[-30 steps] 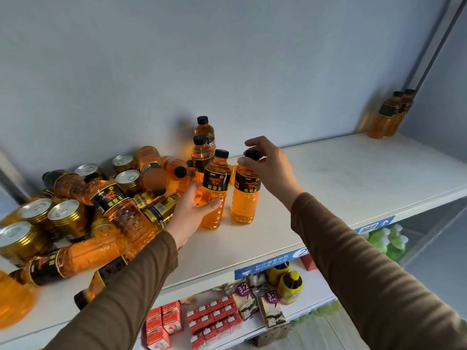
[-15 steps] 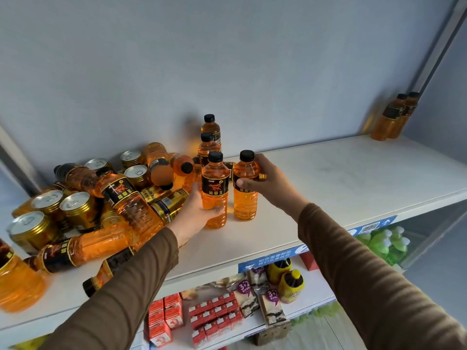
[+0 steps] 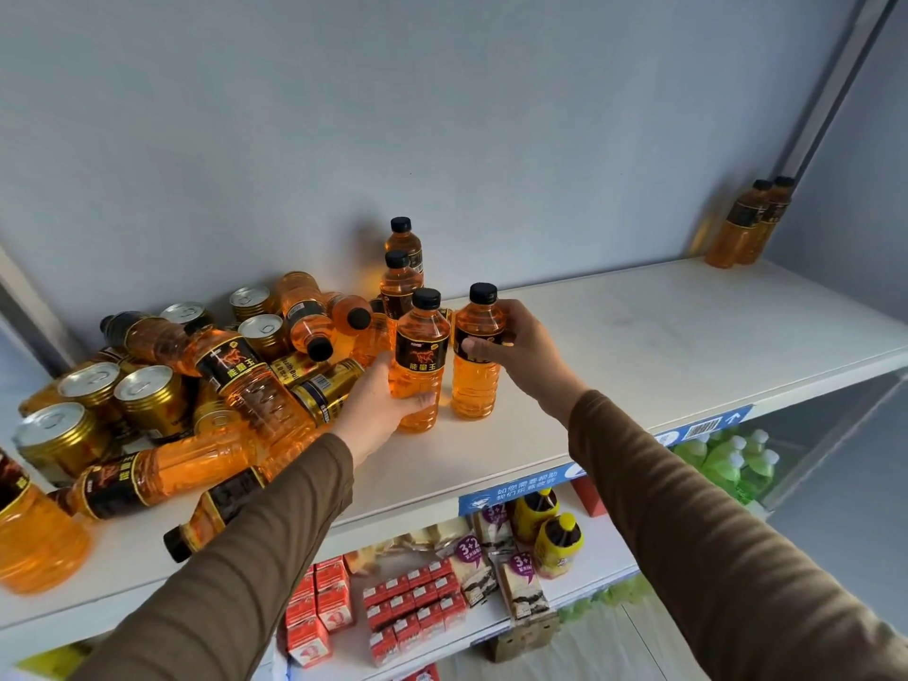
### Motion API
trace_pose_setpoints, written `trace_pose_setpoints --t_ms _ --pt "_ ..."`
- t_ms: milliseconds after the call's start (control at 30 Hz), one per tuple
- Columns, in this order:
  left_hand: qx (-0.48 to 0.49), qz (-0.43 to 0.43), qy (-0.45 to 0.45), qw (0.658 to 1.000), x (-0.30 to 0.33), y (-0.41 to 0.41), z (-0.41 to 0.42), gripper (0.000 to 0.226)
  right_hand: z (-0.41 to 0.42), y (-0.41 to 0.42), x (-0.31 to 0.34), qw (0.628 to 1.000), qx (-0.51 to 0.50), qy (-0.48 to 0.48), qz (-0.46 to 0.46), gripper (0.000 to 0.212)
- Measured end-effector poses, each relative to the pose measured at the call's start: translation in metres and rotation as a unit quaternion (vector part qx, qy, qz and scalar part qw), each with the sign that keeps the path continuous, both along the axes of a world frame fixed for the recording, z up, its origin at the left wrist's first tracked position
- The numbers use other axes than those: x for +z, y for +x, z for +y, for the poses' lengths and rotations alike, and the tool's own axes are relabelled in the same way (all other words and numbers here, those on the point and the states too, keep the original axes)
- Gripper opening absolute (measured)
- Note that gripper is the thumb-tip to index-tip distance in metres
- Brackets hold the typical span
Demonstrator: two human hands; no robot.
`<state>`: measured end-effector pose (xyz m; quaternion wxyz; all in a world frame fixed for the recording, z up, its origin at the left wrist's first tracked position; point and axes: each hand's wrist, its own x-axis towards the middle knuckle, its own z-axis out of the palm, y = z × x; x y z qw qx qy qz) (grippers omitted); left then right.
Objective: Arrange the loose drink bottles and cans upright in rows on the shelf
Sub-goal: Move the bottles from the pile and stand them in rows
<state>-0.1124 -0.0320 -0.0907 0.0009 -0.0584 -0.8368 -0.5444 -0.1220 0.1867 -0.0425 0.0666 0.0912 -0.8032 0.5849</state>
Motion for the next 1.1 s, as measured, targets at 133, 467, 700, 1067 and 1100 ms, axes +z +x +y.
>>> trace_pose_setpoints --t_ms 133,467,700,1067,1100 --pt "-0.013 0.006 0.006 1.000 0.001 0.003 0.004 0.062 0.008 0.007 -0.001 1.000 -0.018 -0.008 0.008 0.061" --pt "-0.059 0.017 0.013 0.998 0.005 0.013 0.070 0.063 0.076 0.032 0.009 0.997 -0.062 -0.034 0.034 0.058" --pt "-0.088 0.031 0.032 0.995 0.018 0.016 0.168 0.056 0.172 0.048 0.018 0.994 -0.088 -0.038 0.049 0.054" --pt "-0.079 0.022 0.036 0.996 0.024 0.010 0.327 0.056 0.330 0.038 0.022 0.994 -0.086 -0.044 0.049 0.055" --pt "-0.079 0.022 0.036 0.996 0.024 0.006 0.337 0.056 0.340 0.034 0.022 0.994 -0.085 -0.044 0.047 0.055"
